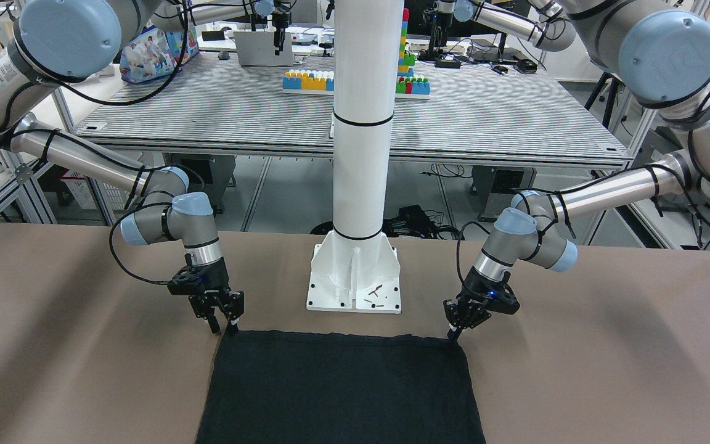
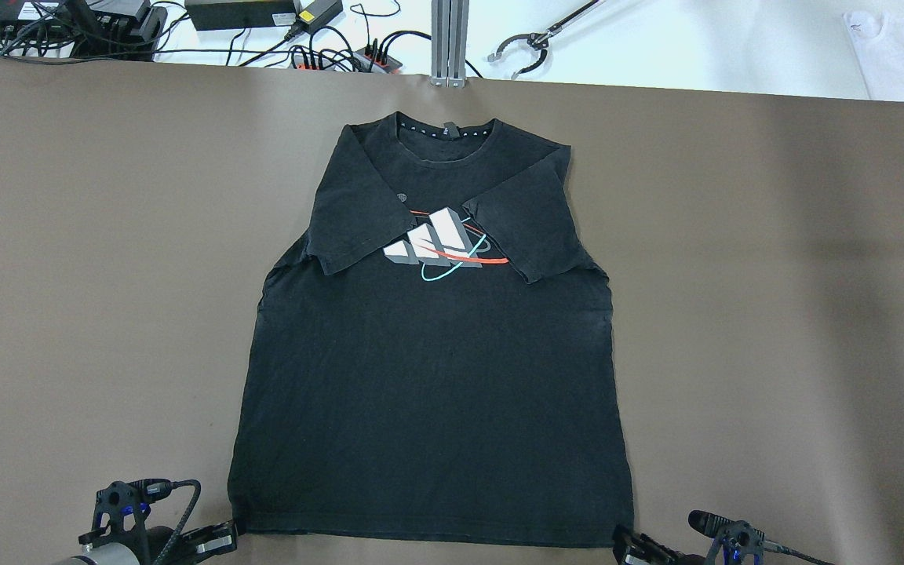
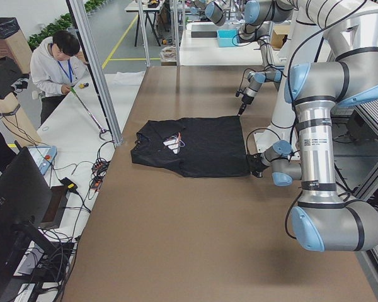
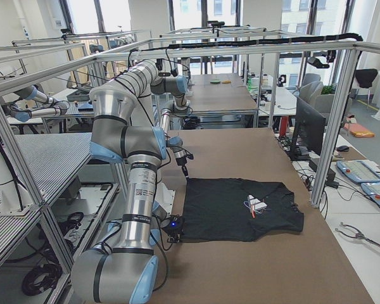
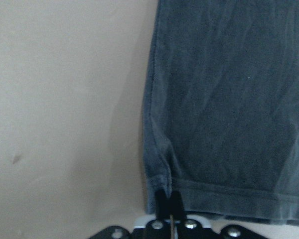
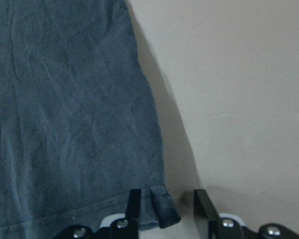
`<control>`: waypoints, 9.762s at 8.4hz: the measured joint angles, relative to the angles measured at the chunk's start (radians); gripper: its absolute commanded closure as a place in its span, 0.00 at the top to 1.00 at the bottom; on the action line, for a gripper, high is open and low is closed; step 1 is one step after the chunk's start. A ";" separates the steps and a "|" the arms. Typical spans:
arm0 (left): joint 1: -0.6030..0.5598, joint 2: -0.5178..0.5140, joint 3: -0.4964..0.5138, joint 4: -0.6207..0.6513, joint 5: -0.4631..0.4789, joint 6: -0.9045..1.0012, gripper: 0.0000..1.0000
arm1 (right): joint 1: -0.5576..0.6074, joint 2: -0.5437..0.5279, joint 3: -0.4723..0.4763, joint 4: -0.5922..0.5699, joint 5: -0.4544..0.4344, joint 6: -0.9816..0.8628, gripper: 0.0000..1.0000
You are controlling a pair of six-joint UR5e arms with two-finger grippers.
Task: Fold clothes
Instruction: 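Grasp the two hem corners with the left and right grippers, then lift the hem with both grippers and fold it toward the collar, then release the hem and move the left gripper to the folded edge nearest the robot, then grasp the bundle's near corner with the left gripper and lift it away from the robot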
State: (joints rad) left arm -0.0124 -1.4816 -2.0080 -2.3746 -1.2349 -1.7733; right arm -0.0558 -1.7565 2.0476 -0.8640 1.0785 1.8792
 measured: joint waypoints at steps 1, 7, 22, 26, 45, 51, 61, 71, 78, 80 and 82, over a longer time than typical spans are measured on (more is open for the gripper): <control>0.000 -0.001 0.000 0.000 0.000 0.000 0.00 | 0.000 -0.001 0.009 -0.001 0.001 -0.001 0.28; 0.000 -0.006 -0.001 0.000 0.000 0.001 0.00 | -0.001 -0.007 0.027 -0.004 0.001 -0.003 0.00; -0.653 -0.330 -0.363 0.762 -0.930 0.452 0.00 | 0.411 0.231 0.444 -0.548 0.693 -0.394 0.00; -0.475 -0.182 -0.552 0.771 -0.982 0.460 0.00 | 0.179 0.216 0.644 -0.786 0.726 -0.400 0.00; -0.805 -0.796 0.481 0.633 -0.613 0.477 0.00 | 0.777 0.566 -0.077 -0.767 0.635 -0.621 0.00; -0.780 -0.790 0.556 0.518 -0.602 0.616 1.00 | 0.777 0.611 -0.352 -0.461 0.646 -0.663 0.94; -0.635 -0.329 0.231 0.229 -0.730 0.733 1.00 | 0.776 0.577 -0.230 -0.458 0.711 -0.741 0.94; -0.503 -0.275 0.196 0.203 -0.725 0.717 0.00 | 0.766 0.584 -0.232 -0.458 0.704 -0.738 0.94; -0.723 -0.353 0.291 0.215 -0.726 0.798 0.00 | 0.765 0.581 -0.233 -0.457 0.704 -0.736 0.94; -0.817 -0.542 0.517 0.216 -0.725 0.869 0.00 | 0.765 0.579 -0.233 -0.456 0.704 -0.736 0.94; -0.877 -0.781 0.800 0.215 -0.701 0.926 0.00 | 0.765 0.579 -0.233 -0.455 0.704 -0.736 0.94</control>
State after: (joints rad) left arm -0.8897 -2.2622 -1.2082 -2.1600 -1.9355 -0.8470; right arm 0.7087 -1.1778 1.8147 -1.3193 1.7825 1.1428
